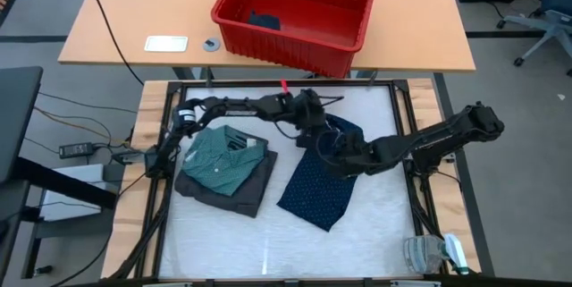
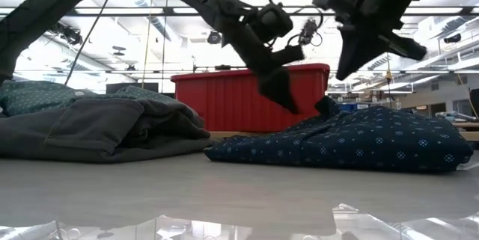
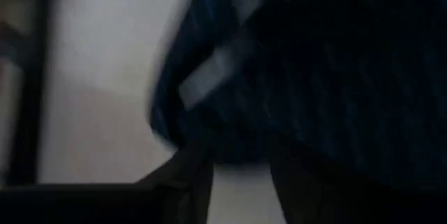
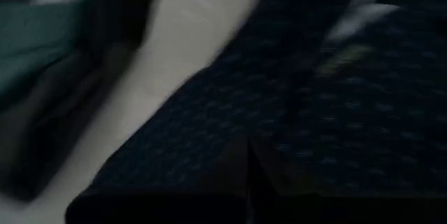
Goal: Fold laundry
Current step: Fold the dark blue polo
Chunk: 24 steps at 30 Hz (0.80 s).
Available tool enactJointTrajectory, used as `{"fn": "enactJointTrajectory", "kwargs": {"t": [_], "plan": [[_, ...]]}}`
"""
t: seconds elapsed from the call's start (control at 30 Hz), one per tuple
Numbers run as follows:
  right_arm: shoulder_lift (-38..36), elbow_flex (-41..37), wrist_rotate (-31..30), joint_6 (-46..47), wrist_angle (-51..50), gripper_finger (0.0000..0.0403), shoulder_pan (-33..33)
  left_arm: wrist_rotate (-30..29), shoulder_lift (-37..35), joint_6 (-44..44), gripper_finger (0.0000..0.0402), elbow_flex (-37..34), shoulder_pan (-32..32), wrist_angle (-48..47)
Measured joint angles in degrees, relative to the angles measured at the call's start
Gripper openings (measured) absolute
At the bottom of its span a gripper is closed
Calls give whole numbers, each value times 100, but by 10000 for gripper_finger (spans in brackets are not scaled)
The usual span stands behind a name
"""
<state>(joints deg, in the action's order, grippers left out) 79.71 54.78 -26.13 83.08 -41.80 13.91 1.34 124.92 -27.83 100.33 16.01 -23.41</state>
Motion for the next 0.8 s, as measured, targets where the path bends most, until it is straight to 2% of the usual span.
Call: {"fn": "enactJointTrajectory", "kwargs": {"t": [0.13, 0.2, 0.3, 0.4, 0.47, 0.6, 0.7, 0.8], "plan": [[132, 0, 65, -1483, 681, 12, 412, 576, -332, -260, 188, 115, 229, -1239], [239, 0, 212, -2193, 947, 19, 630, 1192, -606, -131, 204, 128, 396, -1587], [377, 0, 770, -2389, 1093, 32, 831, 2414, -966, 188, 213, -146, 608, -1979], [462, -2, 1257, -2319, 1232, 36, 955, 3093, -1377, 369, 211, -696, 613, -2079], [461, -2, 1193, -2574, 1543, 37, 1132, 3137, -1774, 356, 204, -1125, 421, -2010], [459, -2, 1008, -3145, 2259, 38, 1436, 3121, -2330, 270, 187, -2012, -380, -1662], [566, 9, 957, -3528, 2835, 45, 1609, 2836, -2583, 265, 182, -2510, -1032, -977], [835, 4, 1011, -3839, 3283, 73, 1791, 2398, -2652, 303, 190, -2915, -1603, -346]]}}
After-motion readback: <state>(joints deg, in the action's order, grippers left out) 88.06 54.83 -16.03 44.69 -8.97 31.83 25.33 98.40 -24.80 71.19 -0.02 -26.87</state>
